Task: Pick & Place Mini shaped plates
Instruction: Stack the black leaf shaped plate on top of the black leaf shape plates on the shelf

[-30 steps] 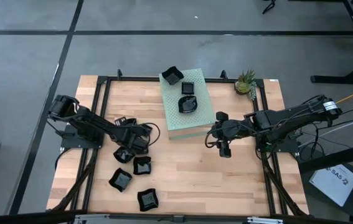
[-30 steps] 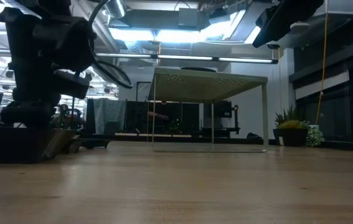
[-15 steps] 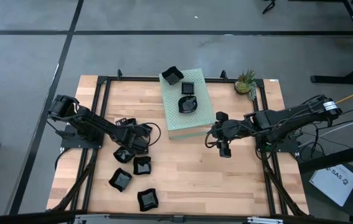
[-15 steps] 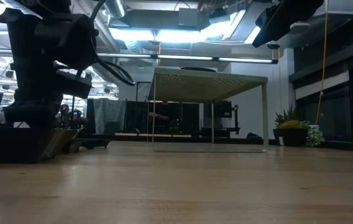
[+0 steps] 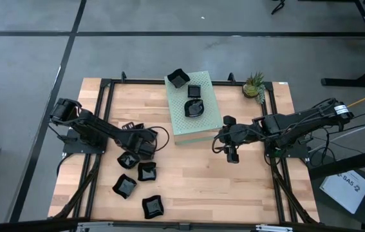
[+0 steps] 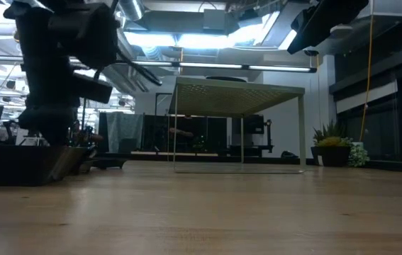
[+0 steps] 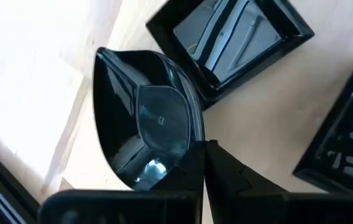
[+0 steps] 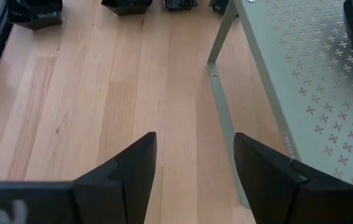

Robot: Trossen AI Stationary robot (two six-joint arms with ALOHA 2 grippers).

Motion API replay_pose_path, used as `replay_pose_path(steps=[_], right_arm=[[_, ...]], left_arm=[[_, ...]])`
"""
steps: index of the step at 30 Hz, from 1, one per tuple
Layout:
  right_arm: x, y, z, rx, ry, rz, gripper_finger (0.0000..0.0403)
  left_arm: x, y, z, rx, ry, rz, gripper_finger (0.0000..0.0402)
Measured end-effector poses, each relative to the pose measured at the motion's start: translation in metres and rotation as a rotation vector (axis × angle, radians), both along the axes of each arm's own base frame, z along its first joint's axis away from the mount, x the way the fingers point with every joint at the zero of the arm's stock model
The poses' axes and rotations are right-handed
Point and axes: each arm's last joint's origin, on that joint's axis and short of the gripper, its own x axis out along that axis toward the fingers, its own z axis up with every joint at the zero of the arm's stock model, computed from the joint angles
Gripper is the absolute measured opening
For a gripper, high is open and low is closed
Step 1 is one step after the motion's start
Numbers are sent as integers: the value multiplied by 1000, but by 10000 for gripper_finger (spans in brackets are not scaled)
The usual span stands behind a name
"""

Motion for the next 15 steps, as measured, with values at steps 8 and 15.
replay_pose_path(steps=[8, 15], right_arm=[[0, 0, 0, 1, 0, -1, 212], [0, 0, 0, -1, 0, 1, 212]], left_arm=[[3, 1, 16, 63, 40, -1, 2], [4, -4, 25, 77, 53, -7, 2]])
